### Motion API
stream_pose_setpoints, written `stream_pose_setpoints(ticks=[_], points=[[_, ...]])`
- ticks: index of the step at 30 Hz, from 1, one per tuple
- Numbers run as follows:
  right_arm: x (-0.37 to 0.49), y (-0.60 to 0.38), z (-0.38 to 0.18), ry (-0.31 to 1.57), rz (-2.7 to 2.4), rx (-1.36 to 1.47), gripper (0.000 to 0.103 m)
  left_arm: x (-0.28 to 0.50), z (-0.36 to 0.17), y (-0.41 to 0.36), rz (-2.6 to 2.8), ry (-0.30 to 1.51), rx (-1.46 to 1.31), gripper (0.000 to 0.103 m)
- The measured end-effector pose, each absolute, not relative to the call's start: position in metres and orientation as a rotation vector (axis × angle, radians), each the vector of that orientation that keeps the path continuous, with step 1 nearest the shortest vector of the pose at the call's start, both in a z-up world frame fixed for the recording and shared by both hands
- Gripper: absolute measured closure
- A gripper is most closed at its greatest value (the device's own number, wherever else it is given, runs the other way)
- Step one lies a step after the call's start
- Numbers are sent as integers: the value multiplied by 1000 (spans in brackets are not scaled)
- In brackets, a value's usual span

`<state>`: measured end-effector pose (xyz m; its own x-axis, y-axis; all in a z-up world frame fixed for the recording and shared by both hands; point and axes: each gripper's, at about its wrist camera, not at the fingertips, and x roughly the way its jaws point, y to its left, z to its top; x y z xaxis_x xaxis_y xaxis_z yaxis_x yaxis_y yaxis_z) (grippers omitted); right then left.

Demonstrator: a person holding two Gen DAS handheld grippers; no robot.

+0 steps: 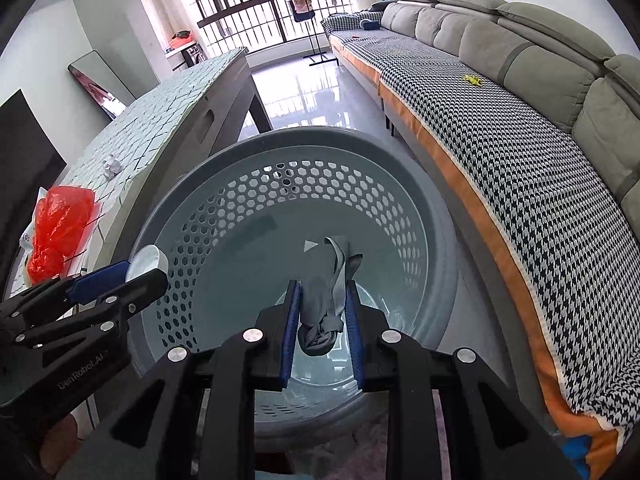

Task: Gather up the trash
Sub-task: 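Carry the sock and cap over the grey basket and open both tools, then withdraw both tools from the basket back toward the bed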

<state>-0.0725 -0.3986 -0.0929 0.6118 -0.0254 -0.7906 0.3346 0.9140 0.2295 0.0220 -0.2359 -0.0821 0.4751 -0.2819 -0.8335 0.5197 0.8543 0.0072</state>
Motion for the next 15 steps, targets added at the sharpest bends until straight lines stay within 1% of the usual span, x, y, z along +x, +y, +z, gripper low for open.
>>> stream_pose_setpoints(ticks=[2,12,15], points=[[-74,-399,-91,880,-219,380,67,22,-81,-234,-492,950,271,46],[-76,-399,-90,879,-224,389,67,21,-81,-231,-489,948,267,45],[-78,-399,-91,880,-224,392,67,20,-81,-230,-486,945,266,41]])
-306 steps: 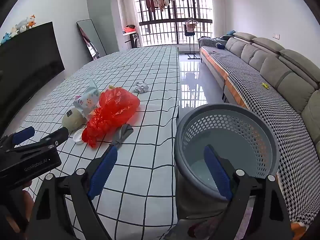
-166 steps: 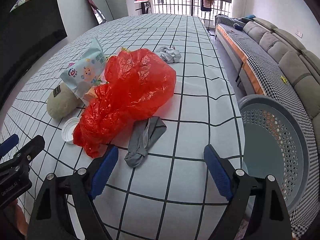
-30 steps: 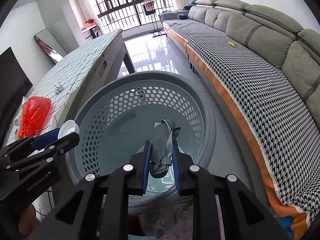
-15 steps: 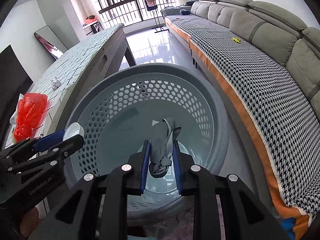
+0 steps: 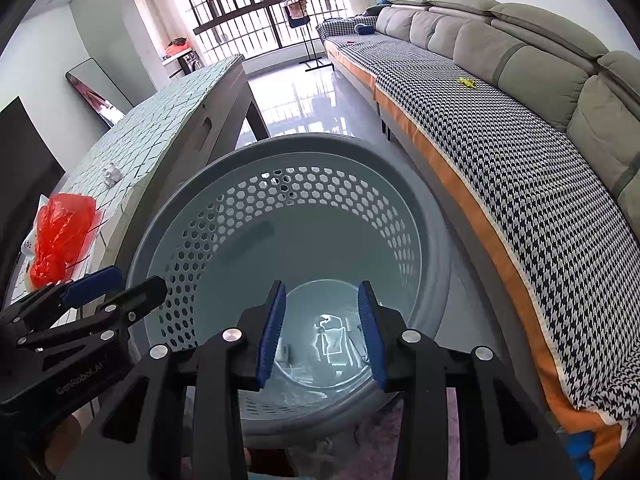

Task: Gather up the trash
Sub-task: 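Withdraw both tools from the basket back toward the bed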

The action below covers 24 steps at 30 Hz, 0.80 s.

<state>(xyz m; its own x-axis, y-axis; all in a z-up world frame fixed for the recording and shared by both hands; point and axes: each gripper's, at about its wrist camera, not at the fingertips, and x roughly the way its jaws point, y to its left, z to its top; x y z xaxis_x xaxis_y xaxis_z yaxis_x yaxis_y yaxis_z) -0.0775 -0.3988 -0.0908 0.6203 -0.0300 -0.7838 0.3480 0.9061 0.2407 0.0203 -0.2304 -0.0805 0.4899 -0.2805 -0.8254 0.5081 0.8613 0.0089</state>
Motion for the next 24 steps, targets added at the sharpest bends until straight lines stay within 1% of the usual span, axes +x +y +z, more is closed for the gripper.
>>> stream_pose_setpoints(ticks=[6,8,11,24], points=[[-78,-400,-94,891,-227,398,66,20,-78,-230,-480,942,265,40],[-79,-402,-94,892,-235,401,64,19,-78,-230,-478,942,265,36],[-80,-406,-91,885,-249,412,64,18,-77,-231,-483,939,270,34],[-75,-404,-73,846,-275,387,61,11,-58,-216,-505,900,255,33]])
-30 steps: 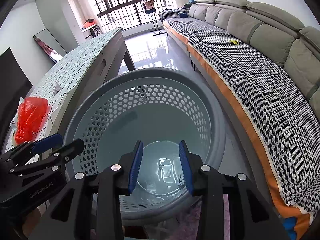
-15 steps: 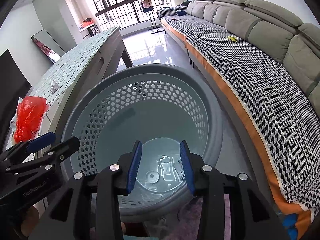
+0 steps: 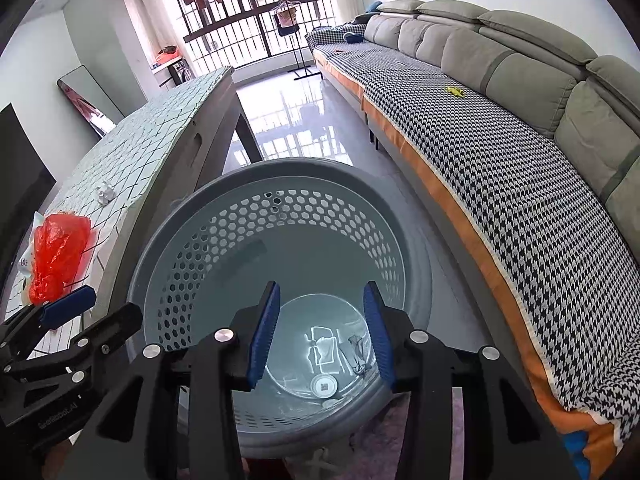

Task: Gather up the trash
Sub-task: 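Withdraw both tools from the basket back toward the bed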

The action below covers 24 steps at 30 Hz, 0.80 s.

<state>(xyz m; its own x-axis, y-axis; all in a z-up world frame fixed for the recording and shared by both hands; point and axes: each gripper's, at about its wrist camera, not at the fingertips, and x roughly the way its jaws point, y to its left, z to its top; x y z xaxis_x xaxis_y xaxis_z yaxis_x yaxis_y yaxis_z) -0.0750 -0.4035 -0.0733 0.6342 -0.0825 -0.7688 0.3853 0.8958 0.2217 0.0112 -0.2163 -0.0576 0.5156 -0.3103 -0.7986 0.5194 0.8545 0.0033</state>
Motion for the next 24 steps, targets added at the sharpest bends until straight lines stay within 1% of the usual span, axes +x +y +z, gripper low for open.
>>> stream_pose_setpoints(ticks=[4,13,24], points=[[-77,-400,-70,842,-274,396,61,11,-50,-210,-497,884,244,32],[-78,-378,-57,832,-239,372,61,7,-38,-192,-485,858,211,31],[-79,-349,-41,808,-193,342,59,0,-22,-153,-438,819,162,27]])
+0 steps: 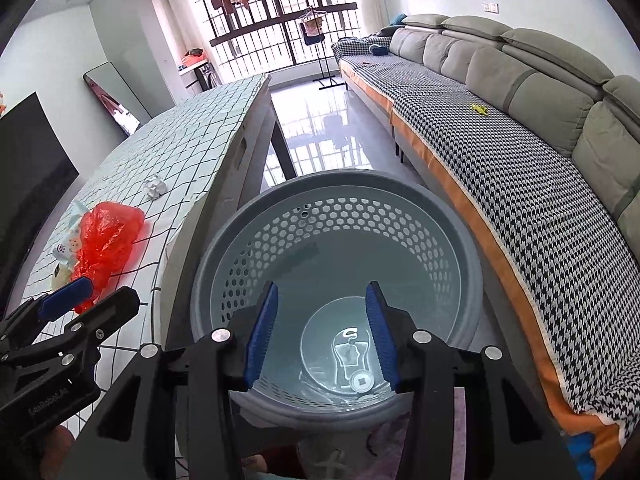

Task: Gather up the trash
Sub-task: 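Withdraw both tools from the basket back toward the bed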

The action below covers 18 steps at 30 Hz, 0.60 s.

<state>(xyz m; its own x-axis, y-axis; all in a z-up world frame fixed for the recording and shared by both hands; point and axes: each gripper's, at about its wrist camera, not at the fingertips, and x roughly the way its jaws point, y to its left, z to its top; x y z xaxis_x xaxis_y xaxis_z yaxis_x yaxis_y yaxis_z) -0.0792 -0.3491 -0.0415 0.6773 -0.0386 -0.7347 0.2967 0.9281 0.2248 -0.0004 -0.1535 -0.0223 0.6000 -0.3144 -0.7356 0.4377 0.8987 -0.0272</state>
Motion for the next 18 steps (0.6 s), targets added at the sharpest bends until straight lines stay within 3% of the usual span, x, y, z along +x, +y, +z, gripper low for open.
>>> stream_pose_setpoints(ticks=[18], points=[[-51,-252,-14,759,-26,214,56,0,-10,-49,-264,776,58,23]])
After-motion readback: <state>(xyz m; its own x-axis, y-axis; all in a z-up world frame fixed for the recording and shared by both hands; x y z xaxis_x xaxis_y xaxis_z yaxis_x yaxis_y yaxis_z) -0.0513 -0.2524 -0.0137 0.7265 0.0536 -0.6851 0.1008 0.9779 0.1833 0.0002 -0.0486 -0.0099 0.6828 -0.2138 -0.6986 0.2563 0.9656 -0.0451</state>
